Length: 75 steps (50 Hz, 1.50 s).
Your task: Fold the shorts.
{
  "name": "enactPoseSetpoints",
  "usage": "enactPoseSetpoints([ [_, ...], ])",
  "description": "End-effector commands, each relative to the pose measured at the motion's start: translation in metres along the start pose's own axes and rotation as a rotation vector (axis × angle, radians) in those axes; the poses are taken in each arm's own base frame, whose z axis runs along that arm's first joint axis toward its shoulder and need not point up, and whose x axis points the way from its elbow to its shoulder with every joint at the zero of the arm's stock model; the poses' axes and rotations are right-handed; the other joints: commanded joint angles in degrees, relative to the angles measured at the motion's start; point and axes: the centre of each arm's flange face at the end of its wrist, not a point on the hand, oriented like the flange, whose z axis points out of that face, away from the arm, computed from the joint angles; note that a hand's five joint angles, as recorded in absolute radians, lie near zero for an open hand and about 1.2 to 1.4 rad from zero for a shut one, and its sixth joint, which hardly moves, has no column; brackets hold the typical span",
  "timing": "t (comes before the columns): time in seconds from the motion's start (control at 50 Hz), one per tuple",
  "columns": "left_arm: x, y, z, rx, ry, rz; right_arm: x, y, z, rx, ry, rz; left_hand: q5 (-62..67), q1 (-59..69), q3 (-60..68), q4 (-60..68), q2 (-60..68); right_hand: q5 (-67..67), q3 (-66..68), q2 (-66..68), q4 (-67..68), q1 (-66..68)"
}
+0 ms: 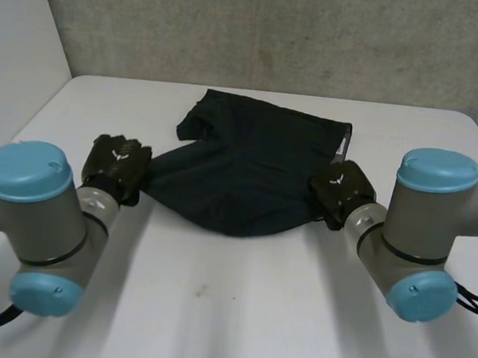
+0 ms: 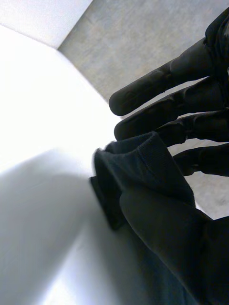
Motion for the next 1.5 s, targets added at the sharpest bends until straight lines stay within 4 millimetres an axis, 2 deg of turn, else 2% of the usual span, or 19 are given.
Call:
enactPoseSetpoints([
  [0.02,-0.017,-0.010,-0.042,-0.098,0.033,0.034,0.009,-0.019,-0.046,-0.070,-0.065,-0.004,15.46,14.26,11.78,11.48,11.39,12.81,11.73,12.32,11.94,24.12],
  [0.14,-0.020,-0.016,-0.084,-0.165,0.128,0.052,0.001,-0.015,-0.086,-0.200,-0.179,-0.080,15.46,14.26,11.78,11.48,11.39,12.81,11.73,12.32,11.94,24.12],
  [0.44,-0.010,0.002,-0.170,-0.427,0.356,0.146,-0.011,0.001,-0.178,-0.379,-0.374,-0.269,15.46,14.26,11.78,11.48,11.39,12.81,11.73,12.32,11.94,24.12],
  [0.56,-0.014,-0.013,-0.185,-0.371,0.386,0.245,-0.007,-0.007,-0.189,-0.360,-0.382,-0.273,15.46,14.26,11.78,11.48,11.39,12.81,11.73,12.32,11.94,24.12],
  [0.66,-0.016,-0.035,-0.152,-0.187,0.292,0.258,0.013,-0.014,-0.170,-0.291,-0.282,-0.229,15.46,14.26,11.78,11.48,11.39,12.81,11.73,12.32,11.94,24.12],
  [0.74,-0.014,-0.057,-0.094,-0.005,0.179,0.241,0.032,-0.009,-0.129,-0.266,-0.174,-0.131,15.46,14.26,11.78,11.48,11.39,12.81,11.73,12.32,11.94,24.12],
  [0.8,-0.009,-0.064,-0.063,0.059,0.139,0.235,0.038,-0.009,-0.111,-0.255,-0.137,-0.108,15.46,14.26,11.78,11.48,11.39,12.81,11.73,12.32,11.94,24.12],
  [0.82,-0.004,-0.069,-0.043,0.091,0.115,0.230,0.043,-0.011,-0.102,-0.242,-0.109,-0.104,15.46,14.26,11.78,11.48,11.39,12.81,11.73,12.32,11.94,24.12],
  [0.88,0.008,-0.075,-0.015,0.130,0.092,0.230,0.052,-0.014,-0.084,-0.213,-0.048,-0.108,15.46,14.26,11.78,11.48,11.39,12.81,11.73,12.32,11.94,24.12],
  [0.9,0.017,-0.077,0.002,0.144,0.080,0.227,0.058,-0.015,-0.070,-0.197,-0.008,-0.106,15.46,14.26,11.78,11.48,11.39,12.81,11.73,12.32,11.94,24.12],
  [1.02,0.043,-0.074,0.075,0.182,0.006,0.199,0.078,-0.008,-0.015,-0.145,0.159,-0.102,15.46,14.26,11.78,11.48,11.39,12.81,11.73,12.32,11.94,24.12],
  [1.14,0.058,-0.067,0.121,0.257,-0.038,0.178,0.083,0.012,0.029,-0.154,0.257,-0.119,15.46,14.26,11.78,11.48,11.39,12.81,11.73,12.32,11.94,24.12],
  [1.24,0.070,-0.061,0.142,0.314,-0.061,0.171,0.081,0.025,0.052,-0.140,0.296,-0.117,11.82,10.62,8.14,7.83,7.75,12.81,11.73,12.32,11.94,24.12],
  [1.26,0.073,-0.059,0.143,0.317,-0.059,0.169,0.080,0.026,0.054,-0.134,0.303,-0.116,-1.04,-2.24,-4.72,-5.03,-5.11,2.04,0.96,1.55,1.17,13.35],
  [1.28,0.082,-0.057,0.143,0.321,-0.047,0.171,0.081,0.027,0.057,-0.122,0.323,-0.110,-35.14,-36.34,-38.82,-39.13,-39.21,-32.53,-33.62,-33.03,-33.41,-21.23],
  [1.3,0.087,-0.056,0.142,0.323,-0.039,0.173,0.083,0.027,0.058,-0.116,0.338,-0.105,-51.80,-53.00,-55.48,-55.79,-55.87,-48.37,-49.45,-48.86,-49.24,-37.06],
  [1.32,0.091,-0.057,0.140,0.329,-0.031,0.173,0.084,0.025,0.057,-0.110,0.354,-0.101,-54.54,-55.74,-58.22,-58.52,-58.61,-57.19,-58.27,-57.68,-58.06,-45.88],
  [1.42,0.103,-0.061,0.130,0.329,-0.005,0.161,0.110,-0.007,0.034,-0.016,0.446,-0.023,-54.54,-55.74,-58.22,-58.52,-58.61,-57.19,-58.27,-57.68,-58.06,-45.88],
  [1.5,0.085,-0.087,0.116,0.340,-0.011,0.127,0.118,-0.031,0.005,0.059,0.430,0.064,-54.54,-55.74,-58.22,-58.52,-58.61,-57.19,-58.27,-57.68,-58.06,-45.88],
])
